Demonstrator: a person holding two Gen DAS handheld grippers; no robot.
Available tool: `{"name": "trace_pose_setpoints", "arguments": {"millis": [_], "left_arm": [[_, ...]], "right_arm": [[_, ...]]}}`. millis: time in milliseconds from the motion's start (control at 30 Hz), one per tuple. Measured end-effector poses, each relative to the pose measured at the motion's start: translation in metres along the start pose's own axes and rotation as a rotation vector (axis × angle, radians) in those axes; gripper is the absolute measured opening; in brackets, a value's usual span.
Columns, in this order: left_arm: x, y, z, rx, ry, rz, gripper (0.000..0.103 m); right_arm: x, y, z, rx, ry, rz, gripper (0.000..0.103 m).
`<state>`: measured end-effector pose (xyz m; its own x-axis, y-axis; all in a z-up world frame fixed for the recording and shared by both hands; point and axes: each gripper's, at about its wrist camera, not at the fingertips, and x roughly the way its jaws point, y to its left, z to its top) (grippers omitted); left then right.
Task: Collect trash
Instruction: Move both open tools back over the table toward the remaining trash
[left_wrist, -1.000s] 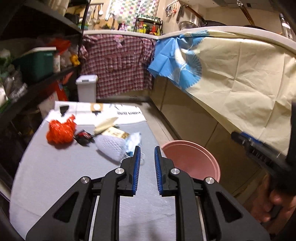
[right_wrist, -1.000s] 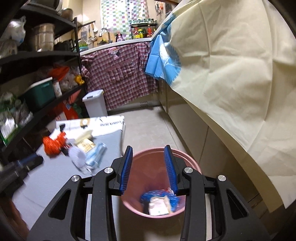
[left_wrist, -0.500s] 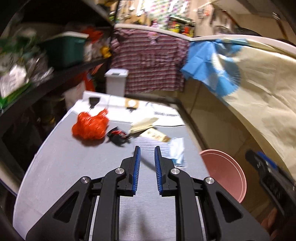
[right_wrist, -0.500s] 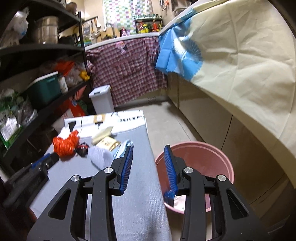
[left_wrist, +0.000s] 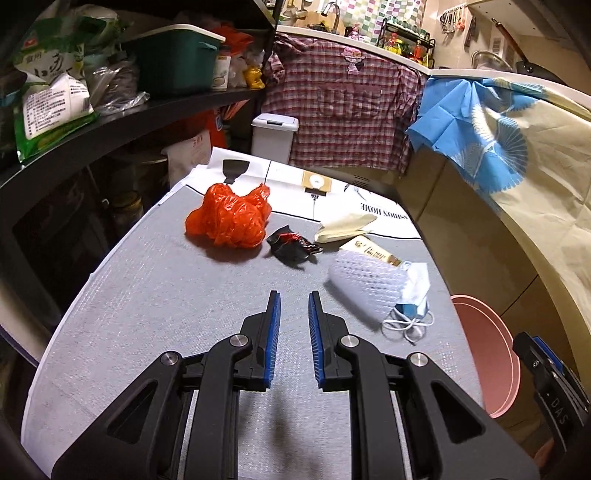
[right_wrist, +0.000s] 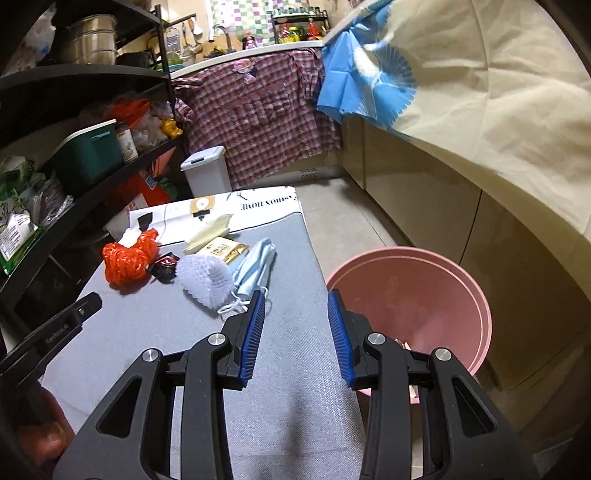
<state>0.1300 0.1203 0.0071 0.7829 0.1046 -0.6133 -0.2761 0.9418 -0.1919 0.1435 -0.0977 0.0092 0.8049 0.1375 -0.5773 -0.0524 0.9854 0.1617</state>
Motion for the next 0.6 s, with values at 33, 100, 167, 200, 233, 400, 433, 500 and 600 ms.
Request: {"name": "trace_pose_setpoints", "arguments": {"millis": [33,100,167,200,233,400,433,500,600], "left_arm": [[0.001,0.002,0.000,0.002,-0.001,0.004,0.015],[0.003,0.006,0.000,0.008,-0.006,0.012,0.015],[0.007,0.011,0.000,0.020,-0.007,0.022,0.015],[0.009,0.013,0.000,0.027,-0.006,0.026,0.015],[0.012,0.014,0.000,0.033,-0.004,0.027,0.015],[0.021,0.025,0.001,0.059,-0.012,0.036,0.015],[0.023,0.026,0.001,0.064,-0.014,0.039,0.015],[0.028,0.028,0.002,0.068,-0.015,0.042,0.016],[0.035,0.030,0.004,0.069,-0.014,0.048,0.017]], "right_arm": [[0.004,-0.001,-0.001,0.011,0.006,0.003,0.036],[0.012,-0.001,-0.003,0.016,0.019,0.014,0.036],[0.020,0.002,-0.005,-0.003,0.025,0.033,0.036],[0.024,0.002,-0.006,-0.011,0.028,0.039,0.037],[0.029,0.002,-0.006,-0.007,0.036,0.039,0.037],[0.047,0.009,0.009,0.027,0.037,0.082,0.042],[0.051,0.011,0.012,0.034,0.036,0.091,0.043],[0.060,0.014,0.017,0.046,0.048,0.111,0.044],[0.079,0.021,0.023,0.032,0.068,0.121,0.045]]}}
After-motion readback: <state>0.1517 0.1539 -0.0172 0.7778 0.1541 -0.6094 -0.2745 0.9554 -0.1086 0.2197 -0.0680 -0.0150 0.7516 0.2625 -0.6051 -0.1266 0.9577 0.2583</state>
